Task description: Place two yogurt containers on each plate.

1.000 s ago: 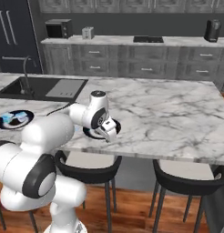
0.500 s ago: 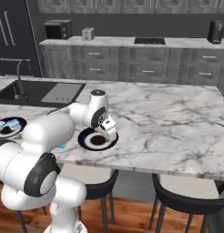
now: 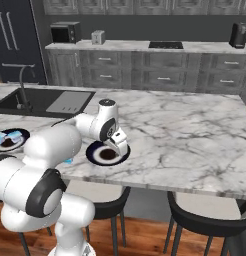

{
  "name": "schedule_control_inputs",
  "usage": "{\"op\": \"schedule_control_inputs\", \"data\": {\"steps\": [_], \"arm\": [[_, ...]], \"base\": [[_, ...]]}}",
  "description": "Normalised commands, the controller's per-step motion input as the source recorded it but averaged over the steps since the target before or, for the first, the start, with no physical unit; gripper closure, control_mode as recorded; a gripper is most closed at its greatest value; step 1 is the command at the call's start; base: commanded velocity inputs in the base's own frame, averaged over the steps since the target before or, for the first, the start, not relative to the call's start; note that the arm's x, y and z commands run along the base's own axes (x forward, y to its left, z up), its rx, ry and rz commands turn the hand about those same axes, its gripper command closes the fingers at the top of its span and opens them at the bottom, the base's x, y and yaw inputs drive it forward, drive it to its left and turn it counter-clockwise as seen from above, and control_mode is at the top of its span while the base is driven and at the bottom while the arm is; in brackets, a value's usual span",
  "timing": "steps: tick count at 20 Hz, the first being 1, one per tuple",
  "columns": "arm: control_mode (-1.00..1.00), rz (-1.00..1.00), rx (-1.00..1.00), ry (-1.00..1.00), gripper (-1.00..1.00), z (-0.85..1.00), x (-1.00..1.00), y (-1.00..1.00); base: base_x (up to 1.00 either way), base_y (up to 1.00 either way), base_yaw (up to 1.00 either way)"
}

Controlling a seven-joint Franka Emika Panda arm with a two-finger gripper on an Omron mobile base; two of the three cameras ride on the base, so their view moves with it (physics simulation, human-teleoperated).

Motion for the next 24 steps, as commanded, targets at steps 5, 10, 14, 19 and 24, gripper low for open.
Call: {"op": "schedule_control_inputs", "data": {"steps": [5,10,14,19,24], "arm": [[1.00,0.00,0.00,0.00,-1.00,0.00,0.00,0.00],[1.00,0.00,0.00,0.00,-1.00,0.00,0.00,0.00],[-1.00,0.00,0.00,0.00,-1.00,0.00,0.00,0.00],[-1.00,0.00,0.00,0.00,-1.00,0.00,0.00,0.00],[-1.00,0.00,0.00,0.02,-1.00,-0.02,0.00,0.00]], "base": [[0.00,0.00,0.00],[0.00,0.00,0.00],[0.00,0.00,0.00],[0.00,0.00,0.00],[0.00,0.00,0.00]]}}
